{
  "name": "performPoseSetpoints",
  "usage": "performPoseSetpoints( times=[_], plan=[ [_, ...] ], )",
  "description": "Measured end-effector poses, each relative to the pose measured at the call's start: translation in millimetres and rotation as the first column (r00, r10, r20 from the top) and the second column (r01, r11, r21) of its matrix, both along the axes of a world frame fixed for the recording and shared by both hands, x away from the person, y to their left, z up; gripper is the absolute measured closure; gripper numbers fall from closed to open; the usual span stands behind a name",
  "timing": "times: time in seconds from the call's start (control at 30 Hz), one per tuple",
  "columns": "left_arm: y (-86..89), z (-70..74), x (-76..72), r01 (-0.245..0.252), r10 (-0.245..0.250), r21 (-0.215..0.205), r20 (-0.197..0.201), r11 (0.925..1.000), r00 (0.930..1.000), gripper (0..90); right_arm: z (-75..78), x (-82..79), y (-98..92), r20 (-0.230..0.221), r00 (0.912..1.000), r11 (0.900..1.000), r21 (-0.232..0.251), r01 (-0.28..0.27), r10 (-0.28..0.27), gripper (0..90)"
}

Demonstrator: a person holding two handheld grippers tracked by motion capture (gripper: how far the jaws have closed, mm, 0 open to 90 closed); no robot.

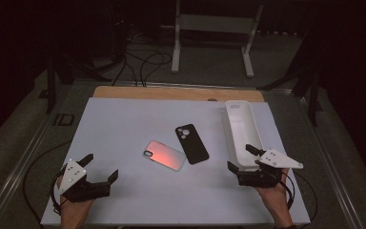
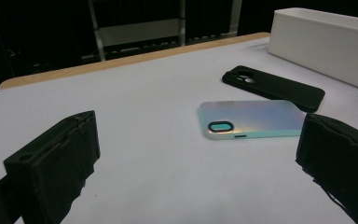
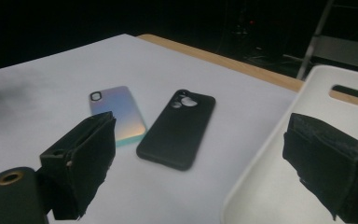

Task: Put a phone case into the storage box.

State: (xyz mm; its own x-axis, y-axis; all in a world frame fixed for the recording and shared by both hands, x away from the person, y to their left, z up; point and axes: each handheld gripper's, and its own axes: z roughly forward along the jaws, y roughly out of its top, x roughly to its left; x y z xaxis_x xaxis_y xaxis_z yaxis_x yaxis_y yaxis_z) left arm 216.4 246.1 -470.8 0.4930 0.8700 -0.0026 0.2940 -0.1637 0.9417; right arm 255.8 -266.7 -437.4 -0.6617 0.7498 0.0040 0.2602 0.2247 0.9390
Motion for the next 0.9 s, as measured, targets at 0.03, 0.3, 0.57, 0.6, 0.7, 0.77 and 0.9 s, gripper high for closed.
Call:
performPoseSetpoints(
  times=[0.03, 0.3, 0.57, 0.6, 0.7, 0.77, 0.9],
  plan=[
    [0.1, 0.0, 0.0, -0.002, 0.002, -0.003, 0.001, 1.0000, 1.0000, 0.0, 1.7, 1.5, 1.9, 0.000, 1.0000, 1.000, -0.005, -0.005, 0.005, 8.8],
    [-0.3, 0.0, -1.0, -0.009, 0.009, 0.002, 0.005, 1.0000, 0.9999, 0.0, 11.7, 13.9, 18.1, -0.009, 0.9992, 0.998, -0.038, -0.040, 0.039, 8.7],
    [-1.6, -0.2, -2.2, -0.009, 0.009, 0.008, 0.002, 0.9999, 1.0000, 0.0, 20.2, 25.6, 36.1, -0.018, 0.9961, 0.995, -0.044, -0.087, 0.086, 8.7],
    [-1.4, -0.2, -2.4, -0.009, 0.009, 0.007, 0.002, 0.9999, 1.0000, 0.0, 21.0, 27.4, 39.0, -0.020, 0.9956, 0.995, -0.047, -0.093, 0.092, 8.7],
    [-1.1, -0.1, -2.6, -0.010, 0.010, 0.006, 0.002, 0.9999, 0.9999, 0.0, 21.9, 31.2, 44.2, -0.023, 0.9944, 0.993, -0.060, -0.104, 0.103, 8.7],
    [-1.4, -0.8, -2.6, -0.008, 0.008, 0.001, -0.001, 1.0000, 1.0000, 0.0, 22.7, 36.9, 51.6, -0.031, 0.9933, 0.991, -0.069, -0.113, 0.111, 8.7],
    [-1.8, -1.3, -2.3, -0.005, 0.005, 0.001, -0.004, 1.0000, 1.0000, 0.0, 24.2, 44.3, 59.9, -0.038, 0.9921, 0.989, -0.078, -0.122, 0.120, 8.7]
  ],
)
